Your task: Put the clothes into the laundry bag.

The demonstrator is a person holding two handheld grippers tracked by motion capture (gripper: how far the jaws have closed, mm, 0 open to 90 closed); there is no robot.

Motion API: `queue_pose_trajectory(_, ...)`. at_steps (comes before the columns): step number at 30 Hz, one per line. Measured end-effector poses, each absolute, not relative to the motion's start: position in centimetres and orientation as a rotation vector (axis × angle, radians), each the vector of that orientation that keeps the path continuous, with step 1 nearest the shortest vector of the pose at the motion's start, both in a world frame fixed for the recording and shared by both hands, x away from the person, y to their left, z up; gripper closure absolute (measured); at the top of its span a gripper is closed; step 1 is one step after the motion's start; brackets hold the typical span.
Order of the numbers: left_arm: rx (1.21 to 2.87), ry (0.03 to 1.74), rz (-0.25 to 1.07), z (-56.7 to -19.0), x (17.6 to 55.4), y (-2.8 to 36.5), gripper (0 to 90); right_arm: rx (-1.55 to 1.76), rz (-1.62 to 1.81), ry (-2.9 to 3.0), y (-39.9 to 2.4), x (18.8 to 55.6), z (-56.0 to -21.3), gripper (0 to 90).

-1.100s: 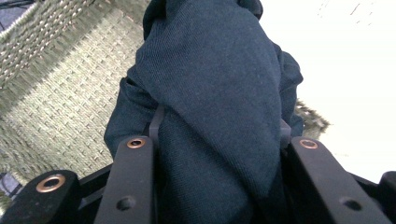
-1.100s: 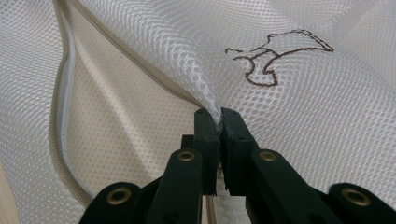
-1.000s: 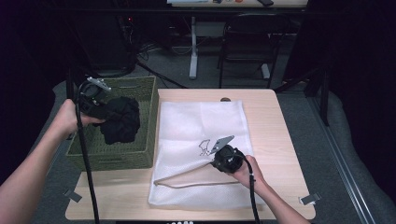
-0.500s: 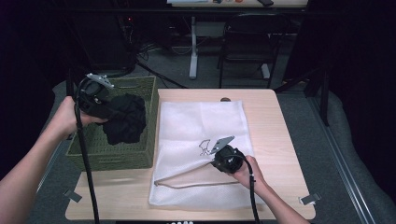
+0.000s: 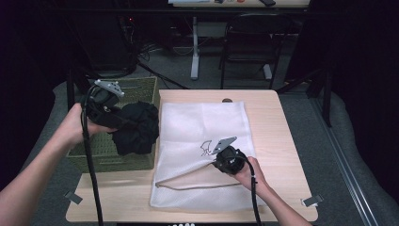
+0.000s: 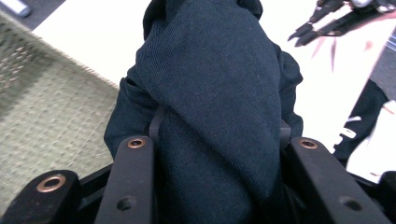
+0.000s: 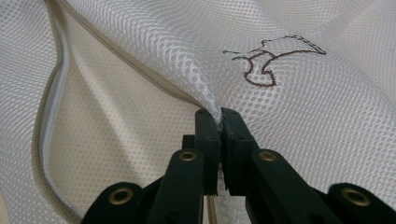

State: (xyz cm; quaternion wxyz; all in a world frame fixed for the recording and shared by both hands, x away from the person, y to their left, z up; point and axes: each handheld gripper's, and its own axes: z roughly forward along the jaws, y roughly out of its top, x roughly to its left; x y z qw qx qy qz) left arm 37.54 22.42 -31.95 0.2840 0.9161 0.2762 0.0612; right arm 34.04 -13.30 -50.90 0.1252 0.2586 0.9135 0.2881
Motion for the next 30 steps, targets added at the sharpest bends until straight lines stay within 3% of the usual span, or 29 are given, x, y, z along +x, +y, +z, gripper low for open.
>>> queue_pose_trajectory(30,2.484,0.522,-0.008,-37.6,33.4,16.3,60.1,0.793,0.878,2.626,-13.4,34.1,-50.6,86.9)
